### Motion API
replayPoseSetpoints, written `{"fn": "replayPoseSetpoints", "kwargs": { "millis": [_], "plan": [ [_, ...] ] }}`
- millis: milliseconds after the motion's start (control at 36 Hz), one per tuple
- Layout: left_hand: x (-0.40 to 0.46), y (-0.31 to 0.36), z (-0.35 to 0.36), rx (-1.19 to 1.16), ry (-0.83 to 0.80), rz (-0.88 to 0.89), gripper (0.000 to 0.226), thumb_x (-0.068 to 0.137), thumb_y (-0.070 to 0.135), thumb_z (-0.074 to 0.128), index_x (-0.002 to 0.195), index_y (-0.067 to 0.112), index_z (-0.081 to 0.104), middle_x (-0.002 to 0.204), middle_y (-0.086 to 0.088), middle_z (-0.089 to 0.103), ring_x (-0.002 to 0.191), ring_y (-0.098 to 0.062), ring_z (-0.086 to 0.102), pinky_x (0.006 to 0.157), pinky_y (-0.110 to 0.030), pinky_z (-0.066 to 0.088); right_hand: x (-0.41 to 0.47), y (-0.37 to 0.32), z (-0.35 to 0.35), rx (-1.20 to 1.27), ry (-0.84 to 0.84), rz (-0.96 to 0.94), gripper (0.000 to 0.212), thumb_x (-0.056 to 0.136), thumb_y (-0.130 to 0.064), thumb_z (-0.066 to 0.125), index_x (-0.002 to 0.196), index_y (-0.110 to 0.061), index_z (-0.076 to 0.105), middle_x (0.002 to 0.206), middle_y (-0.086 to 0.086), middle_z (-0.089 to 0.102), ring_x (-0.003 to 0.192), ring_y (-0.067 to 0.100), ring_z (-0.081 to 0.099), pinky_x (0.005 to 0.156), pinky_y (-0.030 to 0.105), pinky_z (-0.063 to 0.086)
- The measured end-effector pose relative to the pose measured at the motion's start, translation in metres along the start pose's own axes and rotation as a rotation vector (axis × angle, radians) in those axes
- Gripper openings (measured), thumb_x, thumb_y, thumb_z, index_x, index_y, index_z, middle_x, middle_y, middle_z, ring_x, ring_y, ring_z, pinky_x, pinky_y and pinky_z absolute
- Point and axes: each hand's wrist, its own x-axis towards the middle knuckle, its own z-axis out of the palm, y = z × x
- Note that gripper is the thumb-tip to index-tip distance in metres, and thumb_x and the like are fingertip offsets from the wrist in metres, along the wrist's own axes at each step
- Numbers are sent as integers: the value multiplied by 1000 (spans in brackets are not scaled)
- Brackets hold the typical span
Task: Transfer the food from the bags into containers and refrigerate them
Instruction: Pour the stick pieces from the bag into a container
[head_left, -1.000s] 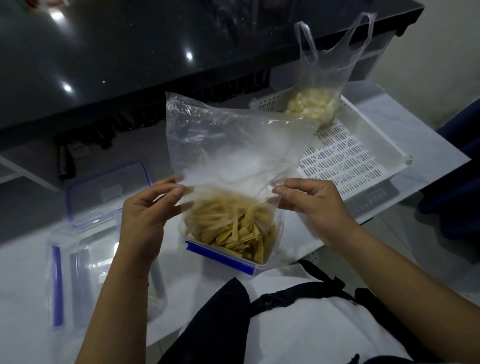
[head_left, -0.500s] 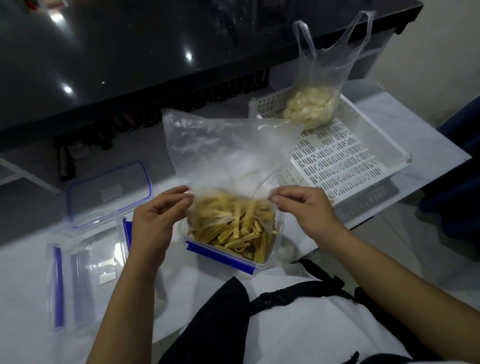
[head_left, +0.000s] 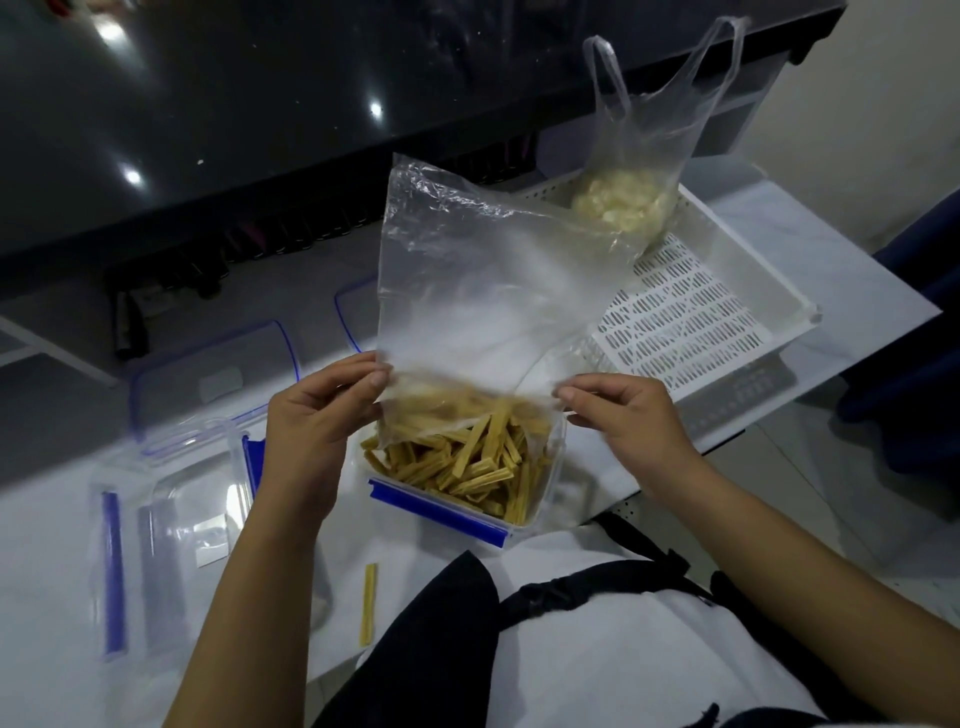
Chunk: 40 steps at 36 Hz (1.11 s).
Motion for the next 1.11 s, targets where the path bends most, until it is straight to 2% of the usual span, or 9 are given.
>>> {"fn": "replayPoseSetpoints", "kwargs": {
  "millis": [167, 333, 500, 556, 639, 722, 917, 1028, 1111],
  "plan": [
    [0, -10, -5, 109, 22, -11, 20, 90, 9, 70, 95, 27, 78, 104, 5, 78, 98, -16, 73, 80, -27, 62, 0, 0, -1, -12, -7, 3, 14, 86, -2, 73, 88, -15, 78, 87, 2, 78, 85, 15, 72, 81, 30, 59],
    [-15, -20, -22, 187, 124, -46, 24, 90, 11, 72, 97, 33, 78, 99, 8, 78, 96, -12, 73, 88, -34, 56, -1, -2, -1, -143, -14, -37, 14, 85, -9, 75, 87, -23, 77, 87, -6, 77, 84, 8, 70, 80, 27, 55],
    [-39, -19, -34, 326, 191, -54, 23, 89, 20, 75, 96, 41, 77, 98, 16, 76, 94, -4, 71, 85, -28, 53, -17, -20, 6, -452, 118, -297, 26, 80, -28, 81, 99, -25, 64, 108, -7, 60, 99, 5, 61, 88, 26, 52],
    [-51, -19, -35, 385, 188, -45, 24, 88, 19, 75, 95, 42, 75, 96, 19, 76, 91, 0, 70, 76, -15, 52, -26, -27, 7, -563, 109, -423, 34, 81, -28, 80, 109, -23, 63, 113, -6, 58, 104, 6, 57, 90, 22, 48],
    [-72, -25, -34, 469, 170, -73, 23, 88, 23, 75, 101, 41, 72, 96, 14, 75, 89, 3, 70, 66, -6, 50, -38, -33, 13, -710, -4, -608, 42, 84, -30, 75, 123, -18, 64, 126, 0, 57, 121, 15, 51, 103, 27, 42],
    [-96, -34, -30, 655, 125, -103, 27, 89, 27, 74, 112, 39, 68, 110, 16, 67, 95, -1, 66, 78, -16, 51, -47, -28, 26, -877, -208, -698, 59, 83, -43, 68, 137, -20, 58, 148, 5, 47, 145, 25, 32, 117, 45, 24],
    [-144, -64, -14, 939, 70, -172, 37, 89, 22, 74, 125, 27, 66, 117, 20, 57, 95, -1, 54, 75, -15, 41, -41, 14, 39, -1401, -560, -509, 91, 82, -76, 48, 155, -47, 2, 168, 0, -10, 151, 30, -19, 118, 62, -1],
    [-155, -82, -11, 1040, 45, -234, 44, 90, 14, 70, 133, 19, 61, 133, 3, 62, 119, -18, 54, 91, -25, 41, -35, 24, 38, -1414, -599, -498, 93, 82, -73, 53, 155, -48, 1, 168, -1, -8, 152, 29, -17, 118, 61, 0],
    [-157, -89, -5, 1014, 119, -239, 50, 89, 5, 70, 137, 15, 60, 134, -3, 62, 120, -25, 55, 93, -27, 40, -32, 25, 33, -1341, -593, -502, 90, 82, -70, 56, 156, -45, 11, 168, -5, -1, 153, 25, -12, 119, 59, 1]
  ]
}}
